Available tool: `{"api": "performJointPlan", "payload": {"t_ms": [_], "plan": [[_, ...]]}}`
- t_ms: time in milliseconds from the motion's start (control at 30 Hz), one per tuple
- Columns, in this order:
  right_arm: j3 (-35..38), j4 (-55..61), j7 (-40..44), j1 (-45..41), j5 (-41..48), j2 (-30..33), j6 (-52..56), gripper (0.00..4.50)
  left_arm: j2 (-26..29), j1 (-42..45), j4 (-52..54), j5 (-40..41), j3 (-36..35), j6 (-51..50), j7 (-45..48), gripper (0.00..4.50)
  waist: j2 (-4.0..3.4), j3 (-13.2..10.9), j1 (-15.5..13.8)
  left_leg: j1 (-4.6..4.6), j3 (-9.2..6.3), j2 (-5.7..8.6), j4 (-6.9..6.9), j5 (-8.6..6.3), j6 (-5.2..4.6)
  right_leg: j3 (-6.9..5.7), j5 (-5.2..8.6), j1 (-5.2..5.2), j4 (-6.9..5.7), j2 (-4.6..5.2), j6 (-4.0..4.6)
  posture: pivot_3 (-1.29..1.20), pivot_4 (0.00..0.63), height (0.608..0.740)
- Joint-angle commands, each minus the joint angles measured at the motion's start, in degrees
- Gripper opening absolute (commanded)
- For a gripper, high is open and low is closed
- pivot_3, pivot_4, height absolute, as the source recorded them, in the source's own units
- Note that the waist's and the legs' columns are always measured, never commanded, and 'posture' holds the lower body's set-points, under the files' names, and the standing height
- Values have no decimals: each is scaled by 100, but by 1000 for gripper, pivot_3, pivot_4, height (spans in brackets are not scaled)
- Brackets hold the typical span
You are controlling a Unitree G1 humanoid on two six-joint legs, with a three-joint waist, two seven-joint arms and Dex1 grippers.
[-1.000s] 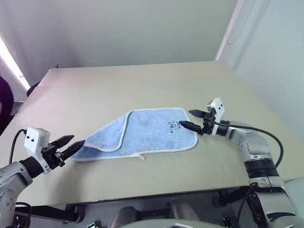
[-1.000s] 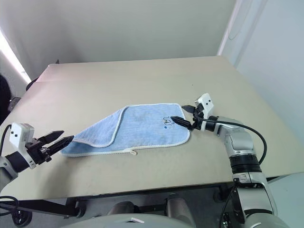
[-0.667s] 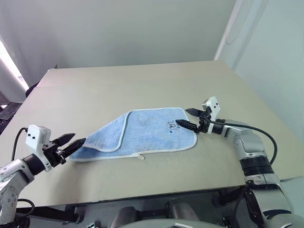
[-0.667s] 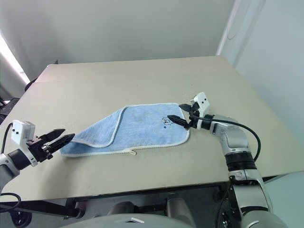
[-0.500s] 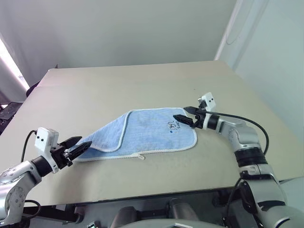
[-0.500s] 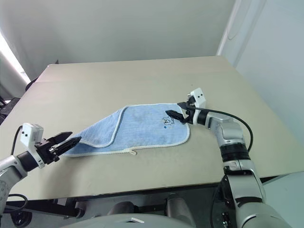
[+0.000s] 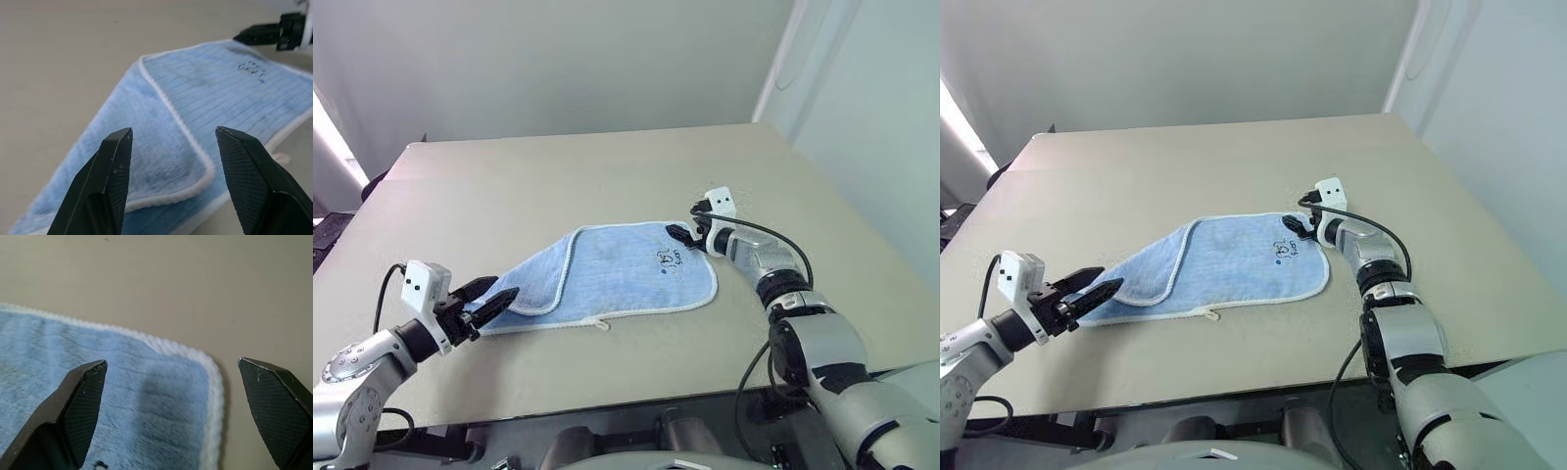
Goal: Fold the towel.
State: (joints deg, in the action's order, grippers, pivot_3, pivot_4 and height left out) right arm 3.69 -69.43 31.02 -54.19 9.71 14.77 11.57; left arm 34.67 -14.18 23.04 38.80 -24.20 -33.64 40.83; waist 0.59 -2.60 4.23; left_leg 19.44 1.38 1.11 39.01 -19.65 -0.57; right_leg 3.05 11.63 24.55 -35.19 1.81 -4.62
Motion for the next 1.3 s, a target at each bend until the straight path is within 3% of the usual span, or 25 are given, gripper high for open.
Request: {"api": "performJointPlan", "payload": {"t_ms": [33,200,267,367,667,800,1067,1300], "plan": [[100,-335,-146,-276,-131,-130,-35,4476,-3,-79,342,95,-151,11,-131,2873,-8,3,20,0,-1,-1,0,0,0,0,-1,0,0,-2,1,0,0,740],[18,-512,-123,-361,-421,-313,-58,4476,-42,-183,443,136,-155,38,-265,2873,-8,8,49,-8,-2,0,1,3,4,0,-2,-8,-1,-5,3,0,0,740],[-11,-540,-221,-411,-549,-393,-125,4104,-42,-227,472,132,-162,61,-289,2873,-9,8,111,-8,-2,-1,1,3,4,0,-4,-8,-2,-7,1,0,0,740],[-34,-561,-326,-446,-698,-437,-216,3297,-30,-254,482,146,-195,74,-305,2873,-10,8,175,-7,-6,-2,1,4,4,-1,-11,-8,-2,-10,-12,0,0,740],[92,-498,-256,-468,-772,-421,-400,47,97,-46,276,-293,156,191,-392,2873,-12,7,177,-6,-7,-2,1,4,6,-2,-12,-8,-2,-9,-14,0,0,740],[133,-454,-246,-437,-744,-413,-380,47,-19,398,11,-676,535,240,-661,2873,-13,5,153,-6,-9,1,2,7,10,-3,-13,-10,0,-10,-14,0,0,740],[162,-386,-400,-328,-760,-433,-405,47,78,677,-378,-1384,1583,478,-356,2873,-17,4,167,-2,-11,0,-6,7,10,-3,-14,-3,0,-8,-15,0,0,740],[187,-356,-509,-198,-793,-365,-445,47,92,756,-739,-1804,1878,568,-321,2873,-17,5,156,-4,-11,1,-5,7,11,-3,-15,-4,-2,-7,-14,0,0,740]]}}
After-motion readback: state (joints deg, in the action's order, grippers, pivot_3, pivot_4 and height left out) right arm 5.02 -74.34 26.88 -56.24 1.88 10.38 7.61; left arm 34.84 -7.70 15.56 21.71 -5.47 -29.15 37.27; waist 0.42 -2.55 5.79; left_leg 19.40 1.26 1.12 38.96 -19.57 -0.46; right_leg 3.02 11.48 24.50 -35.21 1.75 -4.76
